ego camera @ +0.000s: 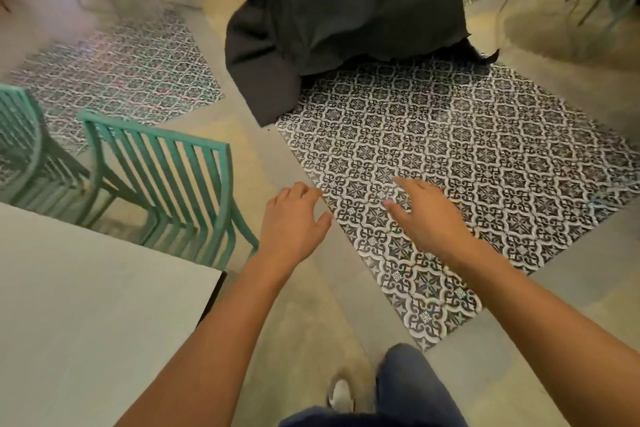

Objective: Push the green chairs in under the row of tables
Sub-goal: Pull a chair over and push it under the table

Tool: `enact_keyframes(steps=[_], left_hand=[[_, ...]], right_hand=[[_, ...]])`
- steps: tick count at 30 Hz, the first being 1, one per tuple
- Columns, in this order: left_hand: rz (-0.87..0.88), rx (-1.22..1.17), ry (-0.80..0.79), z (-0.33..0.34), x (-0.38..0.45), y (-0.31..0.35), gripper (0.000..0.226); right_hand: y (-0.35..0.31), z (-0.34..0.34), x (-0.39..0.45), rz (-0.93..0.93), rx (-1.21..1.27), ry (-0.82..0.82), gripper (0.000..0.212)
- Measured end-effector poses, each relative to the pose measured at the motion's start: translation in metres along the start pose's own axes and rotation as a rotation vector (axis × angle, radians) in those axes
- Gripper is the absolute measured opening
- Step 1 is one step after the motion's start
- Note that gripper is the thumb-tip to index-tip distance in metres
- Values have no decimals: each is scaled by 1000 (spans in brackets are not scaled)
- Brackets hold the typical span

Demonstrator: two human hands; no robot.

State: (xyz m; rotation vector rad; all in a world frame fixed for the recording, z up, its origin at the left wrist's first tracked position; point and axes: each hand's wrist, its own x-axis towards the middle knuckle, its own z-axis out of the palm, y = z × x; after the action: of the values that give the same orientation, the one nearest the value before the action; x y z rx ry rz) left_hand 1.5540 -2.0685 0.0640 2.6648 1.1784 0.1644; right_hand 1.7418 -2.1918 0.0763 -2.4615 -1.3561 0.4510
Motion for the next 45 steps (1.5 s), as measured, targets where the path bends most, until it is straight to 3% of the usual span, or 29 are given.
enact_keyframes(steps=[5, 12, 24, 29, 35, 37, 39, 42, 45], left_hand=[[-158, -46, 58, 21, 103, -4, 47], [-585, -391, 255, 11, 216, -28, 45], [-1277, -400, 526, 8, 297, -194, 45], [-1463, -331, 516, -5, 313, -229, 46], [-1729, -322, 528, -17, 330, -274, 44], [-1872, -430, 670, -17, 339, -287, 44], [-2001, -564, 923, -18, 351, -293, 38], [-2203, -682, 1165, -22, 374, -293, 22], [-2305, -1087, 1506, -25, 394, -297, 27]], right_hand=[[13, 0, 122, -88, 77, -64, 58], [-8, -21, 281, -275, 219, -231, 55], [-187, 37, 505, -860, -25, -489, 54], [-263, 48, 560, -1119, -183, -604, 54], [-351, 87, 626, -1265, -105, -794, 51], [-379, 113, 653, -1190, 9, -914, 49], [-406, 135, 676, -1095, 89, -1019, 47], [-440, 158, 700, -1061, 76, -1146, 47], [-484, 180, 705, -1133, 9, -1232, 47]])
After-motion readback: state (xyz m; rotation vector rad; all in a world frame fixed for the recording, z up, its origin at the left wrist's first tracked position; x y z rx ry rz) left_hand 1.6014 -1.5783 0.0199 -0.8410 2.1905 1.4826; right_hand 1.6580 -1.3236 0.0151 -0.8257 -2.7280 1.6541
